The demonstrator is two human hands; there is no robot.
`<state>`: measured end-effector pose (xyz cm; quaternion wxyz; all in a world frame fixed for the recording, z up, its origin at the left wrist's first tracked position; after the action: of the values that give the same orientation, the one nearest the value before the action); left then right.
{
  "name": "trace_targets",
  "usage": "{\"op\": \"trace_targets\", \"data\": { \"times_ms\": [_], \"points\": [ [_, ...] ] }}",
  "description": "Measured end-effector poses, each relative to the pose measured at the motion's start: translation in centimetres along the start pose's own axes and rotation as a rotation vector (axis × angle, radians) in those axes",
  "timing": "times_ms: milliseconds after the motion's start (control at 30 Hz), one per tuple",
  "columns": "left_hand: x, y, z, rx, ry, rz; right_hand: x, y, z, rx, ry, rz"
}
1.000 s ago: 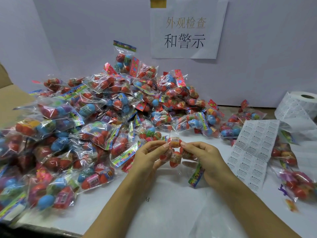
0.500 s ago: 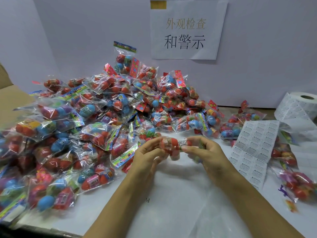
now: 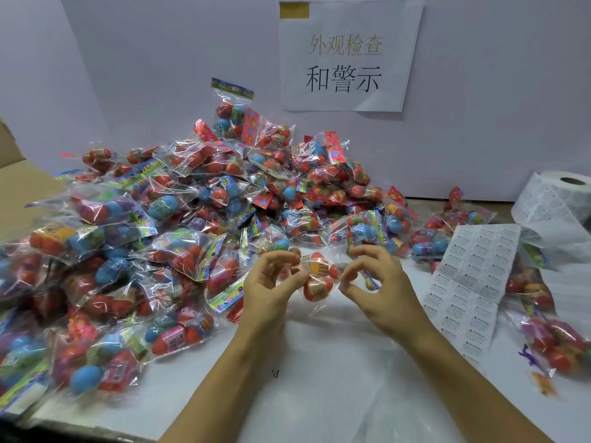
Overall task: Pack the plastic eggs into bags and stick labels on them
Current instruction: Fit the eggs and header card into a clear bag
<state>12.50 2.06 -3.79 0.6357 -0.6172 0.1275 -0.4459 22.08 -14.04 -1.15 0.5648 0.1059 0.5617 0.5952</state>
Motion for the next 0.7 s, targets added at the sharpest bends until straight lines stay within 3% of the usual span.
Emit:
{"op": "trace_targets", "data": {
  "times_ms": [200,333,500,700],
  "points": [
    [0.0,0.0,-0.1,0.004,-0.002,0.034,0.3,-0.1,-0.1,-0.035,-0.005,-0.059],
    [0.2,0.2,0.1,-0.079,0.037,-0.061,-0.2,-0.3,0.2,-0.017,-0.088,0.111],
    [0.6,0.5,-0.3,-0.104,0.110,0.015,-0.9,-1.1,0.5,0.146,-0.180,0.294],
    [-0.1,0.7,0.0,-0.084,0.038,0.075,-0.3,-2.0,0.8,0.320,-0.081,0.377]
  ]
}}
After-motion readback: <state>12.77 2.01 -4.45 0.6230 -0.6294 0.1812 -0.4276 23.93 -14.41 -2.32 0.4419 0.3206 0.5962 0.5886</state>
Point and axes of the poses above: each hand's wrist, its own z-axis towards the middle knuckle, its own x-axis out of the palm, y = z × x, the point moved 3 cm from there along z, towards the middle knuckle, and after that the axes turned 2 degrees about x, right-handed, at the moved point
